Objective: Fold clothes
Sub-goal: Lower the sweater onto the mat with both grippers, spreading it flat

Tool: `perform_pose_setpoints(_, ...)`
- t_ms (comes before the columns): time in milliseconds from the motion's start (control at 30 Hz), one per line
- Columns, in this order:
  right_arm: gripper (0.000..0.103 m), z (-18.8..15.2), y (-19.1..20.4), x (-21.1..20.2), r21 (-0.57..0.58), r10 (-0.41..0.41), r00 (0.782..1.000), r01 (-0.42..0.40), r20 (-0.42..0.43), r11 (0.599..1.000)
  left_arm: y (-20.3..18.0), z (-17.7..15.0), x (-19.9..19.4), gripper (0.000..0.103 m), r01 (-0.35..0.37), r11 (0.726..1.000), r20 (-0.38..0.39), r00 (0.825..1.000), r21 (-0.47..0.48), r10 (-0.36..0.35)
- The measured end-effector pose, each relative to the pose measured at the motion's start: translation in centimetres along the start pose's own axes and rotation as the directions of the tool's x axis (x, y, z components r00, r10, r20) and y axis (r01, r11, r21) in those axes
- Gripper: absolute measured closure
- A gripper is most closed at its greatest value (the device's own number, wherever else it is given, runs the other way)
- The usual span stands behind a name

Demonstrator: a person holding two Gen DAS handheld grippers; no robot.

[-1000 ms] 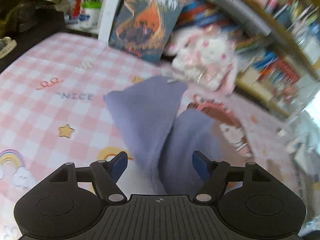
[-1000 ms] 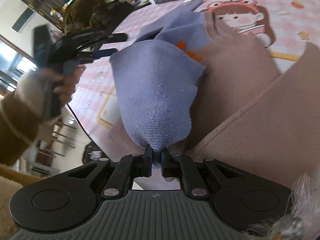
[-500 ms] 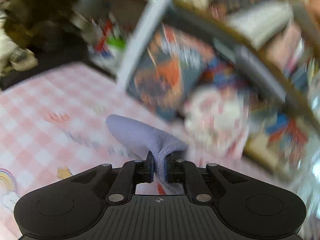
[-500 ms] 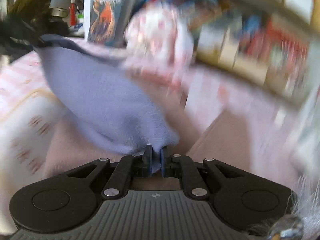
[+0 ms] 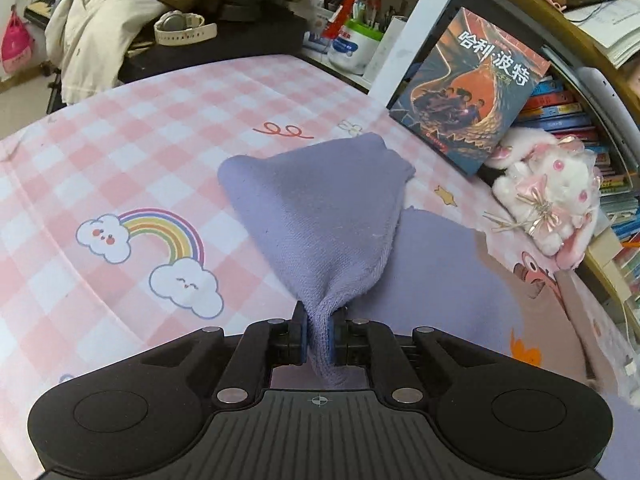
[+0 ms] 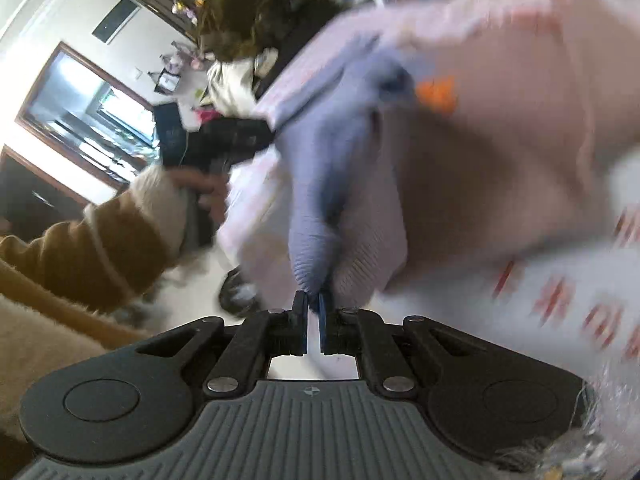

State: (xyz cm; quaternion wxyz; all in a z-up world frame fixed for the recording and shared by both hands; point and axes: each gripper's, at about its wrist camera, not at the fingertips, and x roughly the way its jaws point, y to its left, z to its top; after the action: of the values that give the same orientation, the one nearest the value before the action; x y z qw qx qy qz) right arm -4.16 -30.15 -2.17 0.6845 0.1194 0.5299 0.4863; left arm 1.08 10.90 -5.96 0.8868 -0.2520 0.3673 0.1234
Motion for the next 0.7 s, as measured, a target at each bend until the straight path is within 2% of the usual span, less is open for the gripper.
perform_pose_setpoints(67,0.098,-0.6,0.5,0.7,-0.009,0.010,0.998,-0.011,-0.069,1.000,0.0,0.1,0.0,0.095,-0.003,1.000,0.001,1.000,0.008,0.003)
perform_pose_setpoints(100,0.097,-0.7,0.7,0.8,-0.015,0.003,0.996,-0.004,-0.084,1.000,0.1,0.1,0.0,0.095,-0.003,1.000,0.001,1.000,0.011,0.003)
perform_pose_setpoints(133,0.095,-0.6,0.8,0.2,-0.018,-0.016,0.998,0.015,-0.062,1.000,0.1,0.0,0.0,0.094,-0.004,1.000,0.001,1.000,0.014,0.004)
perform_pose_setpoints(200,0.091,0.2,0.5,-2.0,-0.010,-0.053,0.998,0.054,0.029,0.999,0.2,-0.2,-0.3,0.094,0.005,1.000,-0.003,1.000,0.017,-0.005)
perform_pose_setpoints(233,0.084,0.7,0.4,-3.5,0.003,-0.072,0.993,0.072,0.095,0.997,0.3,-0.3,-0.3,0.092,0.012,1.000,-0.008,1.000,0.016,-0.011)
perform_pose_setpoints(267,0.065,1.2,0.3,-4.9,0.012,-0.094,0.983,0.093,0.156,0.996,0.3,-0.3,-0.4,0.091,0.014,1.000,-0.011,1.000,0.017,-0.014)
perform_pose_setpoints(300,0.054,1.8,0.2,-6.1,0.018,-0.112,0.971,0.111,0.210,0.994,0.2,-0.4,-0.5,0.090,0.017,1.000,-0.014,1.000,0.018,-0.016)
perform_pose_setpoints(433,0.053,5.5,-0.7,-7.2,0.051,-0.111,0.939,0.099,0.327,0.994,-0.1,-0.5,-0.6,0.090,0.014,0.999,-0.025,1.000,0.035,-0.013)
perform_pose_setpoints(500,0.042,7.2,-0.1,-5.7,0.044,-0.102,0.937,0.092,0.333,0.995,-0.1,-0.4,-0.6,0.090,0.015,0.999,-0.029,0.999,0.038,-0.014)
perform_pose_setpoints(533,0.042,7.8,0.3,-4.6,0.035,-0.102,0.939,0.096,0.328,0.995,-0.1,-0.4,-0.6,0.090,0.020,0.999,-0.033,0.999,0.035,-0.019)
perform_pose_setpoints(667,0.042,8.6,0.1,1.2,0.092,-0.208,0.950,0.191,0.233,0.977,0.2,-0.3,-0.4,0.089,0.044,0.998,-0.052,0.998,0.036,-0.042)
perform_pose_setpoints(700,0.050,8.5,-0.2,2.3,0.119,-0.227,0.950,0.205,0.215,0.971,0.2,-0.2,-0.4,0.088,0.052,0.998,-0.055,0.997,0.042,-0.050)
